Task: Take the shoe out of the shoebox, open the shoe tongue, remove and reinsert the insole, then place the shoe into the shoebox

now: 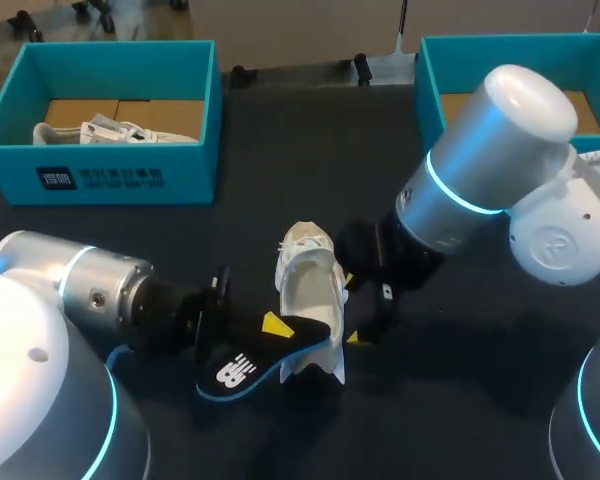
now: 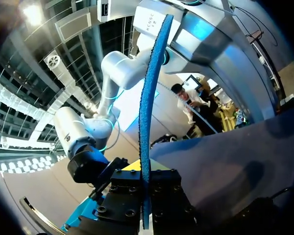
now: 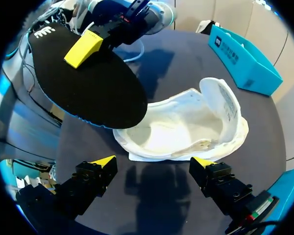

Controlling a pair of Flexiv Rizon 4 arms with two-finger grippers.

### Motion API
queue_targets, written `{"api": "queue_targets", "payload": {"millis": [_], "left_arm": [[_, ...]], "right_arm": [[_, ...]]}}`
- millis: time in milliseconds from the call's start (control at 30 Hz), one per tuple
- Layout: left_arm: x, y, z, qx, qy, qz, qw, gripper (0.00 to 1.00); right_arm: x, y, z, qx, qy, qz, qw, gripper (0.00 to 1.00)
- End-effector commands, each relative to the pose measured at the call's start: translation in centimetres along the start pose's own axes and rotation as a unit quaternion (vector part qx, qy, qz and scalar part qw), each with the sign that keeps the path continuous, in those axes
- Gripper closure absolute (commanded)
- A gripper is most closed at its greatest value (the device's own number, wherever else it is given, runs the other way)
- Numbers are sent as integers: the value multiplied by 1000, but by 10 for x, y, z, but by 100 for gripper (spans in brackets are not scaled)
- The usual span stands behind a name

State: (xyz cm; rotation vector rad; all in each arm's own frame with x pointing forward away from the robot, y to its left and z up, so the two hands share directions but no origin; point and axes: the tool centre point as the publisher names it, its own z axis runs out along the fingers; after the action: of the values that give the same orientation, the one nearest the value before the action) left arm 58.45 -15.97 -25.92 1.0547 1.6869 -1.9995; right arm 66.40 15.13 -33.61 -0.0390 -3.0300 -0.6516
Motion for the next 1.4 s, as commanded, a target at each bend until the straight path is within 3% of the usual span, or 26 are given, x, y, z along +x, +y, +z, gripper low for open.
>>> {"api": "queue_targets", "payload": {"millis": [33,1400], "left_arm": [[1,3,-1,3,-3,2,1000,100],[-4,7,1,21,-28,-13,999,100]], "right_arm": [[-1,5,4,4,-1,0,1000,0],[2,8,12,3,-13,19,1000,0]]}}
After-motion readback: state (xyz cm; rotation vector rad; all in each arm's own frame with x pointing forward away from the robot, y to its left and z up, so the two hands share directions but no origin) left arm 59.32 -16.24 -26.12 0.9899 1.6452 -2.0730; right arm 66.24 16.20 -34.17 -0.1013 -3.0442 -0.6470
